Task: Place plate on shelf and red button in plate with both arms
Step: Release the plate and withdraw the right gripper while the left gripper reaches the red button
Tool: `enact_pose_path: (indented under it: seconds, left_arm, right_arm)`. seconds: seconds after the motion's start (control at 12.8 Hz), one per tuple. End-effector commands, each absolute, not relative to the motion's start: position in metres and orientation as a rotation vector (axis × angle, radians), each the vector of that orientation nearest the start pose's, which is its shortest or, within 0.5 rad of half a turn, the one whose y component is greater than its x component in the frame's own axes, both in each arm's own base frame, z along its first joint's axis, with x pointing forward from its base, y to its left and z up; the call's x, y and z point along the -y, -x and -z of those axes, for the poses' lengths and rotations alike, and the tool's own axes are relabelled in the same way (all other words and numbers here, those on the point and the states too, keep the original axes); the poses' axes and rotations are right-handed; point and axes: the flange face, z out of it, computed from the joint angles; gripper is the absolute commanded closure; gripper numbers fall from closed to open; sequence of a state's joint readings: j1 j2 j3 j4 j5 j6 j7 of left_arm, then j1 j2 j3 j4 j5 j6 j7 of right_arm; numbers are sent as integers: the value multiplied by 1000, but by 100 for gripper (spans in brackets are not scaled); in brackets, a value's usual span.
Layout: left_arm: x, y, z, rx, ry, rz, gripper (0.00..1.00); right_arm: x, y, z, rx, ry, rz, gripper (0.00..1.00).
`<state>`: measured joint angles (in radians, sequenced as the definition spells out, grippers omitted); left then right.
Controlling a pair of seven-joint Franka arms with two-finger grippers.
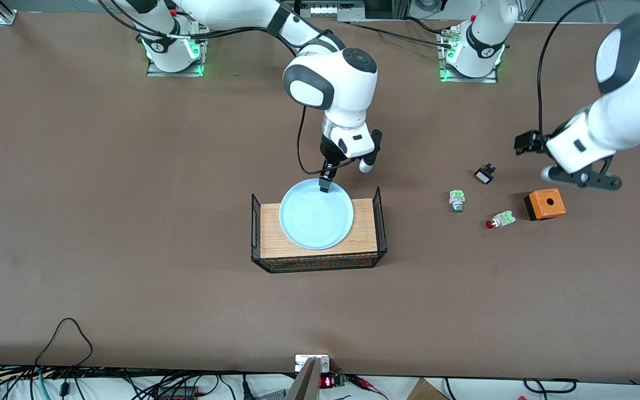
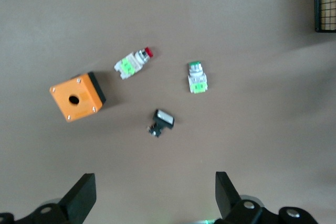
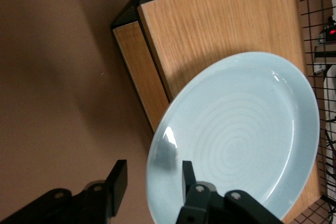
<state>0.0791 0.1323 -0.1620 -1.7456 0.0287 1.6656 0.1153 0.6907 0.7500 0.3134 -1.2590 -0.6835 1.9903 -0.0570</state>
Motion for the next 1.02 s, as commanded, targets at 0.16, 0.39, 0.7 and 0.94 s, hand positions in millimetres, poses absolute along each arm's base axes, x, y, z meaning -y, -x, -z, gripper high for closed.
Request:
enact_pose_path:
  seconds: [0.16, 0.39, 0.7, 0.94]
  left_arm:
    - [19, -622, -387, -752, 3083, -275, 0]
    - [19, -637, -328, -1049, 3008, -238, 0]
    - [21, -628, -259, -1430, 2828, -86, 0]
    - [14, -604, -218, -1549, 2718, -69, 0]
  right_arm:
    - [-551, -510, -397, 1778, 2858, 363, 0]
    - [-509, -527, -455, 1600, 2936, 323, 0]
    - [-402, -567, -539, 1002, 3137, 268, 0]
    - [-323, -588, -578, 774, 3207, 221, 0]
